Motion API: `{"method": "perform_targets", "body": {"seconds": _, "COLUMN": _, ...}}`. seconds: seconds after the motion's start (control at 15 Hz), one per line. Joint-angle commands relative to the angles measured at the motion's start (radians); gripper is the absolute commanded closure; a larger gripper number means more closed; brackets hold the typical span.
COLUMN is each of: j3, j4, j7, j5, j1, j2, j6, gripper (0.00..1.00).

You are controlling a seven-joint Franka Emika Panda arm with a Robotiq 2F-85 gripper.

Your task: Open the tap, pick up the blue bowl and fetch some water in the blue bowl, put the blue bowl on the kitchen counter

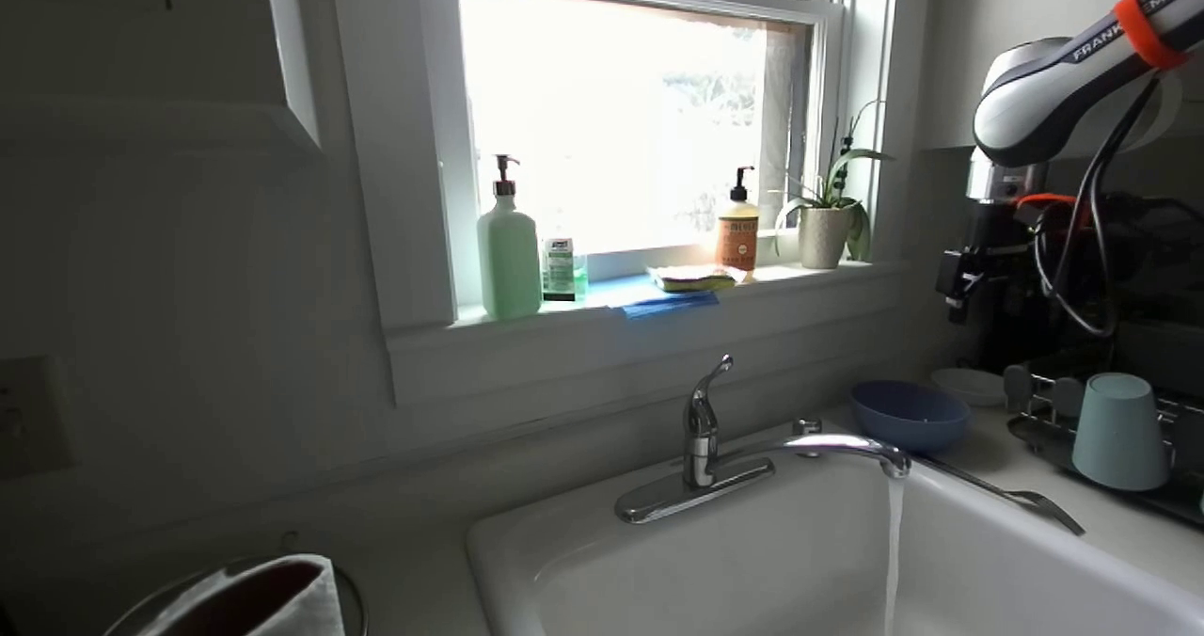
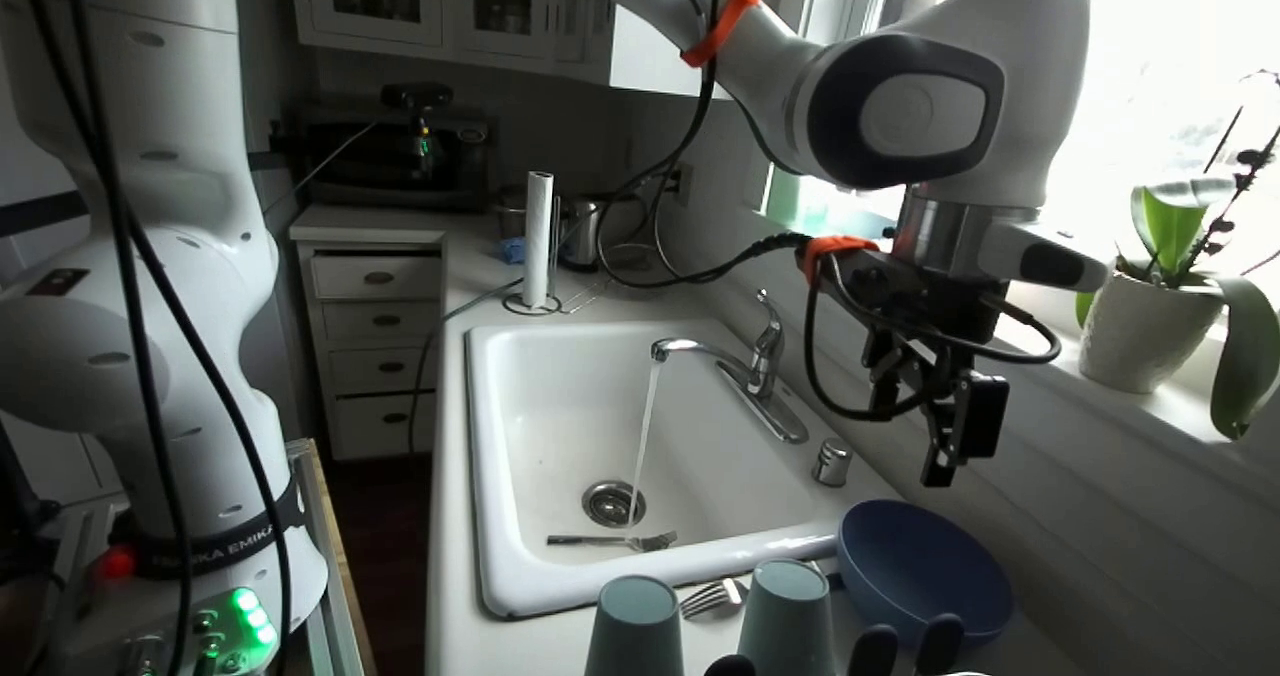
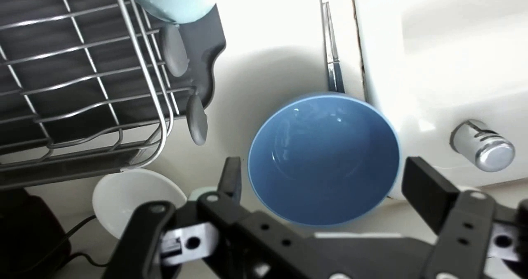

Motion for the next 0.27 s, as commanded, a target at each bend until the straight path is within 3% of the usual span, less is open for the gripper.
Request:
{"method": "perform_targets", "body": {"seconds": 0.0, "j3": -0.008, "j4": 0.004, "j7": -0.002, "j5": 0.002, "j1": 0.008, "j2": 0.0, "j6": -0.003, "gripper": 0.0}}
{"method": "perform_targets", "body": {"seconds": 0.2, "j3": -0.01, "j4": 0.007, "j7": -0.002, "j5": 0.002, "j1": 0.008, "j2": 0.015, "j6": -0.003, "gripper": 0.0}}
